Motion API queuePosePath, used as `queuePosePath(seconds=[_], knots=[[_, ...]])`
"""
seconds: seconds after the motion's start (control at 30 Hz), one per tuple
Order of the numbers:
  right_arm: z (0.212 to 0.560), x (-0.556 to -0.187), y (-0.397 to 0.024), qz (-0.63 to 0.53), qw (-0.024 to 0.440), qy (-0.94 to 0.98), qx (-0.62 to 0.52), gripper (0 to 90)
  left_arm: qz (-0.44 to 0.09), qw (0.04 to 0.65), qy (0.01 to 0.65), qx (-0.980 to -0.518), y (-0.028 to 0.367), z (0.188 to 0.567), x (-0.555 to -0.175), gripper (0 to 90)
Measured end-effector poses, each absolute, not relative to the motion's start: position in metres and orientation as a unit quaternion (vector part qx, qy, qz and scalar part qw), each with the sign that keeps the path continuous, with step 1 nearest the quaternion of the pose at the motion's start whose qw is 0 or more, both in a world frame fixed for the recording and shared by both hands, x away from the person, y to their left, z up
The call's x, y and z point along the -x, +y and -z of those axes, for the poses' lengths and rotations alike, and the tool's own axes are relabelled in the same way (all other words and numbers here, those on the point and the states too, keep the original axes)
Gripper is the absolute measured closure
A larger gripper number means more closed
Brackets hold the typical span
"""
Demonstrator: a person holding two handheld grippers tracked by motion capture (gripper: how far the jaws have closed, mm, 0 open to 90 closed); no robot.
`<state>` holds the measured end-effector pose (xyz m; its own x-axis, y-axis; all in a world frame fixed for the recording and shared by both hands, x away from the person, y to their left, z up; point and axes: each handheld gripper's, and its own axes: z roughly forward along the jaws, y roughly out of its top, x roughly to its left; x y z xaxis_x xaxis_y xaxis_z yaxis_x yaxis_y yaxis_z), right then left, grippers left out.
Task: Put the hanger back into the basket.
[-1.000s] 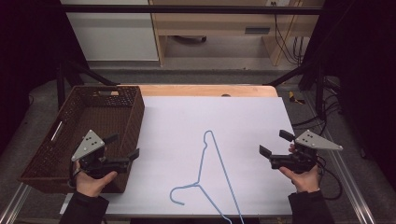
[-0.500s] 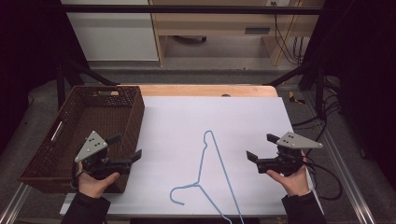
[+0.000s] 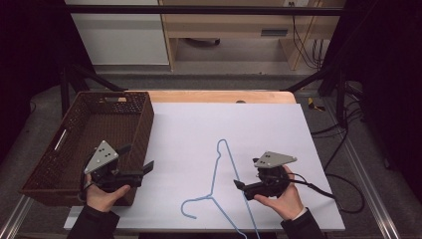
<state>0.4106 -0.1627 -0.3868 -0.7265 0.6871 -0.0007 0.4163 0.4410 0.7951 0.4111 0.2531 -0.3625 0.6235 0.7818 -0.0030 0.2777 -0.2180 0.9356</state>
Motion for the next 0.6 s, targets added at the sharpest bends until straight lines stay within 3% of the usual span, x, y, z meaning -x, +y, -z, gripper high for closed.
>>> queuePosePath(seconds=[0.6], knots=[[0.433,-0.403,-0.104,-0.336,0.096,0.881,-0.320,30.8,-0.242,0.507,0.352,-0.749,0.245,0.368,-0.412,6.0]])
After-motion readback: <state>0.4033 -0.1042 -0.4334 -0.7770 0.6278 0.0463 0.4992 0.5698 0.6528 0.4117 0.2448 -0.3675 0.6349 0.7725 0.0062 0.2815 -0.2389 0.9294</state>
